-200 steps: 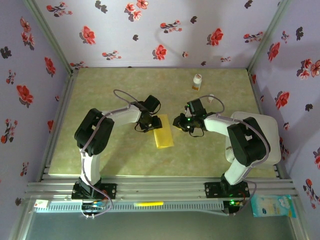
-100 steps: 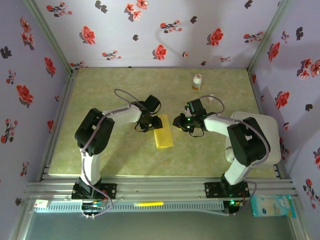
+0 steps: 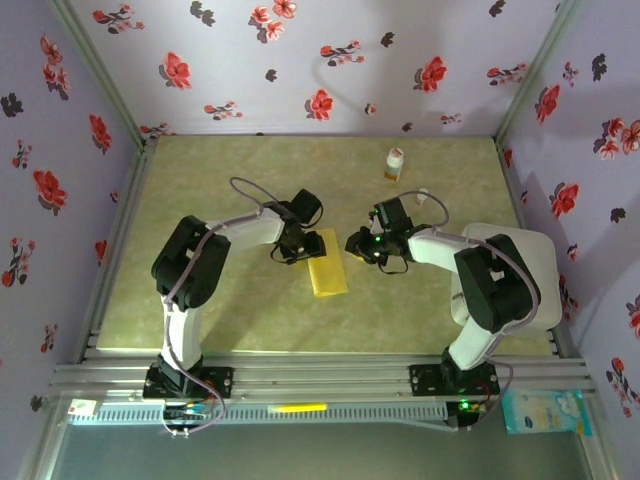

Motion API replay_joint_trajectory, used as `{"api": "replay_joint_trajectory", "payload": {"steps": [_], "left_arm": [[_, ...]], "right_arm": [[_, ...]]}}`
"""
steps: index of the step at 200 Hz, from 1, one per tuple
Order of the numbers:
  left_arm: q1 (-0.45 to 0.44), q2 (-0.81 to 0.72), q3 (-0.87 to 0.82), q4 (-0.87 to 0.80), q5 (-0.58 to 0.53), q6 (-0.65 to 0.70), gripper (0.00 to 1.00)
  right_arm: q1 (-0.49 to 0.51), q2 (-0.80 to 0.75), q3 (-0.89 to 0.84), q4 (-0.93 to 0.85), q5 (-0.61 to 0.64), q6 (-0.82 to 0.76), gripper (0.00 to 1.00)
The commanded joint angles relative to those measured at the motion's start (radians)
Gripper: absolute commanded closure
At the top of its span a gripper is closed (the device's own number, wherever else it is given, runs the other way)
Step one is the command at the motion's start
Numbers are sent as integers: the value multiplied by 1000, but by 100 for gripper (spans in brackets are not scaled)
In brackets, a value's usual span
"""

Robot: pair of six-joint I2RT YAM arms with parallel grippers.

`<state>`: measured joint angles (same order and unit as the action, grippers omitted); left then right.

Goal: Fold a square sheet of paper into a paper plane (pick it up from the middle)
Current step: First fold the square sheet of paper in half at the center of the table.

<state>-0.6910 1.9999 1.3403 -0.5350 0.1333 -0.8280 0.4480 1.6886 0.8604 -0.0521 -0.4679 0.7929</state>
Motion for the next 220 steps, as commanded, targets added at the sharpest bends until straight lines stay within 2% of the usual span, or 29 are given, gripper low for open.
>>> {"api": "replay_joint_trajectory", "payload": {"steps": [1, 114, 142, 163, 220], "left_arm": [[9, 131, -50, 25, -100, 31, 47], [10, 137, -52, 30, -102, 33, 47], [10, 139, -49, 32, -103, 40, 47], [11, 137, -52, 30, -103, 47, 47], [10, 140, -52, 30, -106, 55, 48]], "right_arm": [[3, -3, 20, -25, -8, -18, 75], [8, 13, 27, -16, -29, -19, 75], [23, 26, 34, 15, -78, -26, 80], [32, 41, 52, -3, -77, -32, 83], [38, 47, 55, -13, -57, -29, 81]]}}
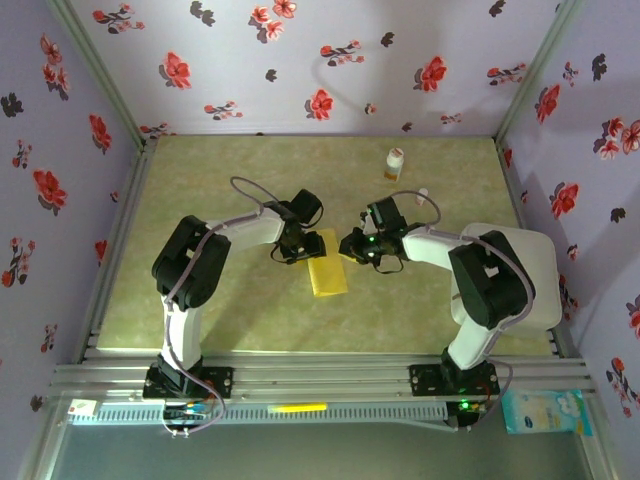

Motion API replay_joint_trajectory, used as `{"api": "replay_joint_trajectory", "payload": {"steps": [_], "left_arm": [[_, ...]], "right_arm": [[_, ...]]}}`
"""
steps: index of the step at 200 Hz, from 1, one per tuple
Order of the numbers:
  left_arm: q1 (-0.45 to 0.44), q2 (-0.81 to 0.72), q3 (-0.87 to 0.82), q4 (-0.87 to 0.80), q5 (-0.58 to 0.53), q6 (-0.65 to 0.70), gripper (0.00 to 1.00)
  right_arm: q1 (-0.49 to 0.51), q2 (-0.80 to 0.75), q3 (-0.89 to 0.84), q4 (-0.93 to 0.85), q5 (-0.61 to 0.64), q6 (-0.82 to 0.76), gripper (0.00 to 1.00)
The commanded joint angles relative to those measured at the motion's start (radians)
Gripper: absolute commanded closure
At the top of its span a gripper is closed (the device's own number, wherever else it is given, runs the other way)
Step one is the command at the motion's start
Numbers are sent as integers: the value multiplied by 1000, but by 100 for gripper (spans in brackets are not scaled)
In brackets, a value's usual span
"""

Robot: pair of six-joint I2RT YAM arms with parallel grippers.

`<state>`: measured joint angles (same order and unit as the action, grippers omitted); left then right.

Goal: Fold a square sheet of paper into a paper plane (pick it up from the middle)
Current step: Hold the square sheet of paper at the center of the table.

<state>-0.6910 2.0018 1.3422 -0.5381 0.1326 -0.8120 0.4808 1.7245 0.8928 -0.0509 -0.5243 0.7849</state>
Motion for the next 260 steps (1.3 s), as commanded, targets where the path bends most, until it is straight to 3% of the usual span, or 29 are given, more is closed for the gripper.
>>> {"api": "replay_joint_trajectory", "payload": {"steps": [1, 87, 132, 155, 199, 260], "left_arm": [[9, 138, -54, 33, -105, 40, 48], [12, 140, -52, 36, -108, 32, 47], [13, 137, -54, 35, -108, 37, 46], [12, 137, -55, 34, -108, 34, 46], [12, 135, -56, 35, -108, 34, 46], [12, 134, -70, 45, -102, 28, 46]], "right_arm": [[5, 11, 23, -14, 0, -22, 81], [5, -17, 21, -40, 46, -29, 80], [-4, -82, -9, -70, 190, -2, 81], [-8, -83, -24, -8, 121, -4, 84], [21, 2, 18, 42, -17, -4, 100], [38, 93, 91, -15, -28, -38, 100]]}}
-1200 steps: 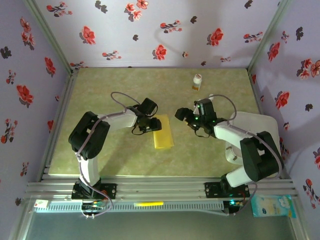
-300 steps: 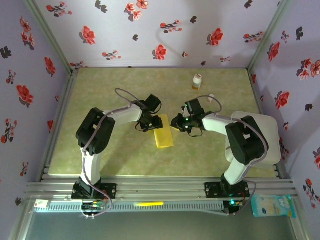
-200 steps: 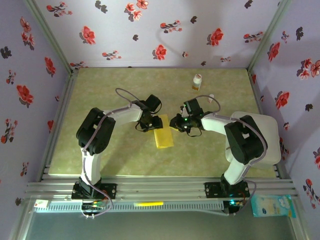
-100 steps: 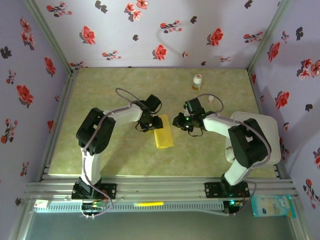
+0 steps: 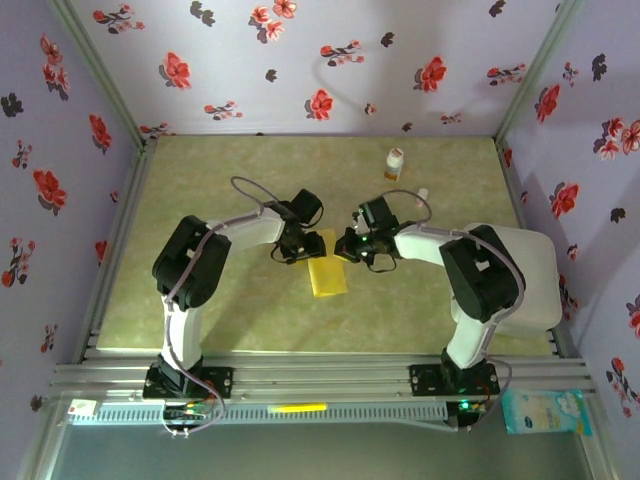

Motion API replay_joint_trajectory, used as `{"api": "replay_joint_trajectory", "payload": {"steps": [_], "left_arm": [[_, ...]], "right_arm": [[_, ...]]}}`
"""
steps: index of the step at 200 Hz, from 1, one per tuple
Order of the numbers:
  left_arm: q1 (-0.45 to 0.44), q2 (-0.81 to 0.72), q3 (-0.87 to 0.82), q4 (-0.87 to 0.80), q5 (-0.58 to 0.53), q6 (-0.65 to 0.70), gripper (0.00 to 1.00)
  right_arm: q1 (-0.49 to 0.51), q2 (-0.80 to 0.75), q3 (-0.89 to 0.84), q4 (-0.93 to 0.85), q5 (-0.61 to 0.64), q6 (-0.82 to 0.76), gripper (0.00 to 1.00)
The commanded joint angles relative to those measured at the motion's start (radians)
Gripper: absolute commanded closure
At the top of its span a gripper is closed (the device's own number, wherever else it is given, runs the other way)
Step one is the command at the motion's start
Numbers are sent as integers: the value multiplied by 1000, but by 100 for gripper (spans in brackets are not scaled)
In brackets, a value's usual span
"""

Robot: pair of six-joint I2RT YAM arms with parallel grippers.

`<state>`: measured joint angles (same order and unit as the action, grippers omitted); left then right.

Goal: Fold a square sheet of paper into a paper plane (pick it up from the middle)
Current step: Hold the square sheet of paper at the center of the table.

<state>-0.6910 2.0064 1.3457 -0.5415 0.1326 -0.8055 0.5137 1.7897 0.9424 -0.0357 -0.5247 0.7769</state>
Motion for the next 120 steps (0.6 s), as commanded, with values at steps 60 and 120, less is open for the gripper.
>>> {"api": "replay_joint_trajectory", "payload": {"steps": [60, 120], "left_arm": [[11, 133, -73, 51, -103, 23, 46], [11, 134, -74, 51, -102, 22, 46]], "right_arm": [[8, 81, 84, -37, -44, -35, 100], [9, 133, 63, -61, -45, -72, 100]]}}
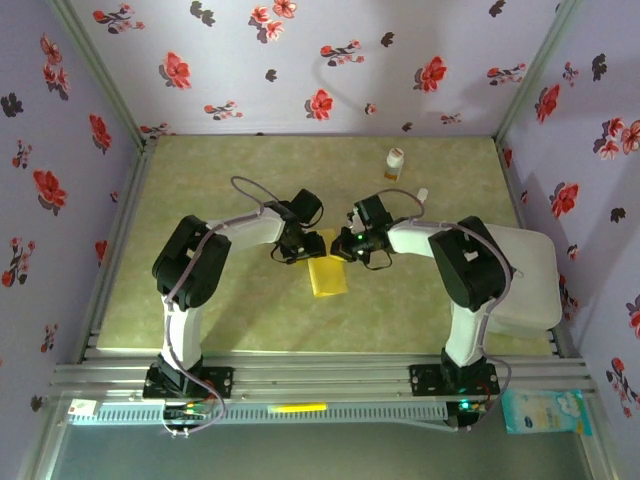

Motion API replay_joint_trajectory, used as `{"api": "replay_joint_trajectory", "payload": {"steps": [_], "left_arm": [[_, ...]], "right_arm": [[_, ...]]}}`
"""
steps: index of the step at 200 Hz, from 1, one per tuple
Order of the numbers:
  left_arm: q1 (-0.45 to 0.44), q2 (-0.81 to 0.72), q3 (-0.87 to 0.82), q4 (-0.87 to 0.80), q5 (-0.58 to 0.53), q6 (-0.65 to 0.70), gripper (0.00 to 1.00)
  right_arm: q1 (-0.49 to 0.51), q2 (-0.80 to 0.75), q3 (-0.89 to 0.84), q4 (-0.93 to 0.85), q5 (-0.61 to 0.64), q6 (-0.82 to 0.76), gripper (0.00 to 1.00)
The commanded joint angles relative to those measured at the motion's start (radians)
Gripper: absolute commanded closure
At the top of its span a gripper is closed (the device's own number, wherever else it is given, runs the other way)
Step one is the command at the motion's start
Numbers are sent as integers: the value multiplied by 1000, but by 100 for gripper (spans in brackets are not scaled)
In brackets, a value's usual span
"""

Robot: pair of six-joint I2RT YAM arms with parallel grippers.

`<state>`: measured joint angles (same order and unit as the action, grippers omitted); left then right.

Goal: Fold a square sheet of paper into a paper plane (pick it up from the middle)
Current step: Hold the square sheet of paper at the center of the table.

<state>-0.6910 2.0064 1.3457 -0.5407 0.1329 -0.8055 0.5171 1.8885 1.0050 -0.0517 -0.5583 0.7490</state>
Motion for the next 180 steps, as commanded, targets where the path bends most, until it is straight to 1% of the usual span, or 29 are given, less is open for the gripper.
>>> {"api": "replay_joint_trajectory", "payload": {"steps": [1, 12, 46, 77, 110, 136, 146, 164, 180], "left_arm": [[11, 134, -73, 50, -103, 22, 46], [11, 134, -72, 53, -102, 22, 46], [11, 127, -62, 48, -103, 24, 46], [13, 90, -33, 37, -87, 25, 45], [23, -26, -11, 12, -85, 20, 43], [44, -132, -38, 30, -69, 25, 36], [55, -157, -47, 45, -40, 32, 36], [74, -179, -68, 88, 40, 39, 44], [84, -193, -97, 138, 103, 33, 54]], "right_arm": [[6, 36, -1, -45, -10, -45, 100], [6, 51, -8, -61, 2, -57, 100], [11, 61, -8, -174, 108, -125, 100], [14, 62, -11, -192, 137, -129, 100], [18, 60, -2, -207, 177, -116, 100], [19, 55, -14, -192, 196, -47, 100], [18, 58, -21, -171, 191, -12, 100], [21, 45, -47, -125, 192, 42, 100], [23, 29, -54, -119, 210, 53, 100]]}}
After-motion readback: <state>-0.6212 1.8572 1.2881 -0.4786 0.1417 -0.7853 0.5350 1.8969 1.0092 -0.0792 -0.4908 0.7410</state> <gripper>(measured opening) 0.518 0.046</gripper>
